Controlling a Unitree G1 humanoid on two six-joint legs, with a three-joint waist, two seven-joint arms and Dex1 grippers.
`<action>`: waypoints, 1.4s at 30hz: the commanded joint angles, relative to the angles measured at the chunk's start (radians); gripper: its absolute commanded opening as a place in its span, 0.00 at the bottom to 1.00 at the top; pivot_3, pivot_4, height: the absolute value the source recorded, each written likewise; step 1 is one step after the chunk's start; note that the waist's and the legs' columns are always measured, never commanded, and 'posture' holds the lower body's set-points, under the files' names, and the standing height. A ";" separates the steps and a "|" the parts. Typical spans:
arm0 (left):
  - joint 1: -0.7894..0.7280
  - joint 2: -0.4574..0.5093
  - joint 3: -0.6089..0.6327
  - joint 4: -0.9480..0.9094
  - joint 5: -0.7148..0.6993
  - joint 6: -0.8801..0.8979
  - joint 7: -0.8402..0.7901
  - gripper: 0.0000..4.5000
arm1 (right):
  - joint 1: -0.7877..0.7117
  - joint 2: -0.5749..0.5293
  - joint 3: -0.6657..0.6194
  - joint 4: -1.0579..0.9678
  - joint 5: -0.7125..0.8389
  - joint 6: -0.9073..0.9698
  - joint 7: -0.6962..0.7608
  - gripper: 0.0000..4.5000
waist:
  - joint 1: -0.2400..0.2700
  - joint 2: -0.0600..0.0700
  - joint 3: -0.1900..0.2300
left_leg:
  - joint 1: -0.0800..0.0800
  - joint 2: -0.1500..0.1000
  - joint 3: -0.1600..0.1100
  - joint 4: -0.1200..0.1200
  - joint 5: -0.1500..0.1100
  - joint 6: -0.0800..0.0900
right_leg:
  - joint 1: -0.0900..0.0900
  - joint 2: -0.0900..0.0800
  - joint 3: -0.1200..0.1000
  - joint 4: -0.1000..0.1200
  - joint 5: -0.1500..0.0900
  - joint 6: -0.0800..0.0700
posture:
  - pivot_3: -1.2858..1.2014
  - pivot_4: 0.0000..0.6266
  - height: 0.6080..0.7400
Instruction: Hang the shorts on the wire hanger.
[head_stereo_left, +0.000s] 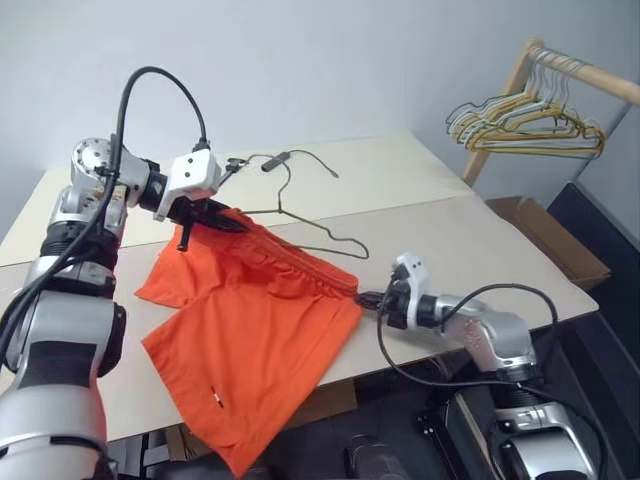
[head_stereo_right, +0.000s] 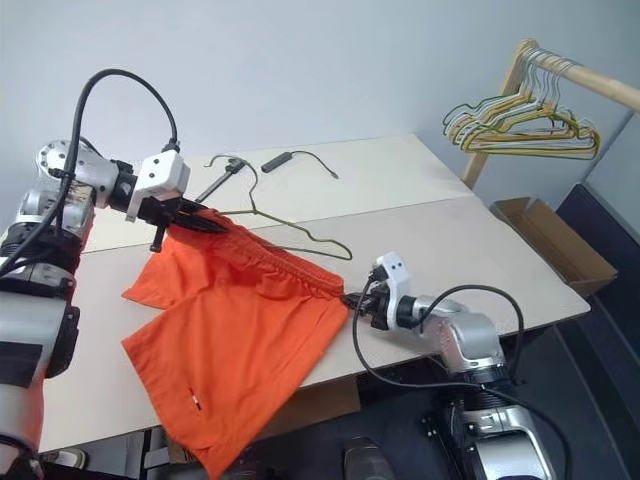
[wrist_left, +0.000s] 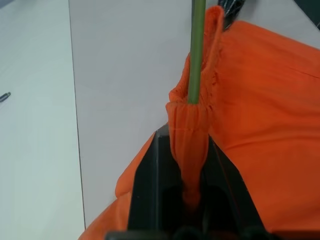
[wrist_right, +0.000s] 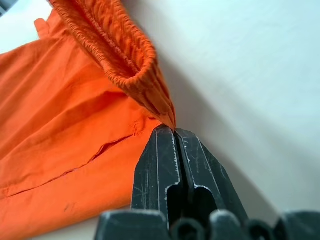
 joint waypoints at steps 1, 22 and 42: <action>-0.007 0.052 -0.021 -0.050 -0.067 0.012 -0.004 0.00 | -0.029 -0.057 -0.009 0.045 -0.034 -0.042 0.047 0.01 | 0.003 0.000 0.000 | 0.000 0.000 0.000 0.000 0.000 0.000 | 0.000 0.000 0.000 0.000 0.000 0.000 | 0.48 0.00 1.00; -0.009 -0.017 0.040 0.051 0.137 -0.063 0.084 0.00 | -0.089 -0.199 -0.026 -0.092 -0.091 -0.184 0.084 0.01 | 0.022 0.000 0.000 | 0.000 0.000 0.001 0.000 0.000 0.000 | 0.000 0.000 0.000 -0.001 0.000 0.000 | 0.48 0.00 1.00; 0.029 -0.089 0.108 -0.019 0.174 -0.065 0.137 0.00 | -0.240 -0.200 0.143 -0.190 -0.365 -0.537 0.128 0.01 | 0.026 0.000 0.000 | 0.001 0.000 0.002 0.001 0.000 0.000 | -0.001 0.000 0.001 -0.001 0.000 0.000 | 0.48 0.00 1.00</action>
